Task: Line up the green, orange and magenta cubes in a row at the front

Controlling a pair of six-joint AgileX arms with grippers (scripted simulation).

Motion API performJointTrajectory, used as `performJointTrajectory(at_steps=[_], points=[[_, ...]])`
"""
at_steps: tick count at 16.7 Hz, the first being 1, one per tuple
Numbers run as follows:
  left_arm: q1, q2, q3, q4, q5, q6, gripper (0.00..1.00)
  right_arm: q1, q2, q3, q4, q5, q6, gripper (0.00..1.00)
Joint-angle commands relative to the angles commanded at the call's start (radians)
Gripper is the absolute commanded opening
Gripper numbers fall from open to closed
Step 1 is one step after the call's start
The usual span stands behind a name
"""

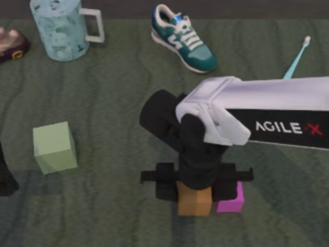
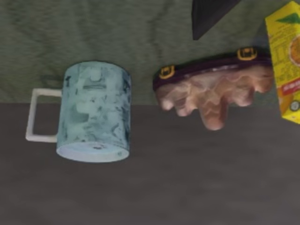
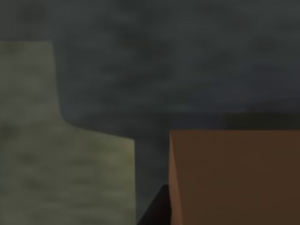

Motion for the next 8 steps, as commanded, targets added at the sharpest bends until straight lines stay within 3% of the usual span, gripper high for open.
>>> performJointTrajectory(at_steps=[8], points=[[0.000,0.000,0.000,0.000,0.000,0.000,1.00,0.000,0.000,0.000,0.000,0.000,0.000,0.68]])
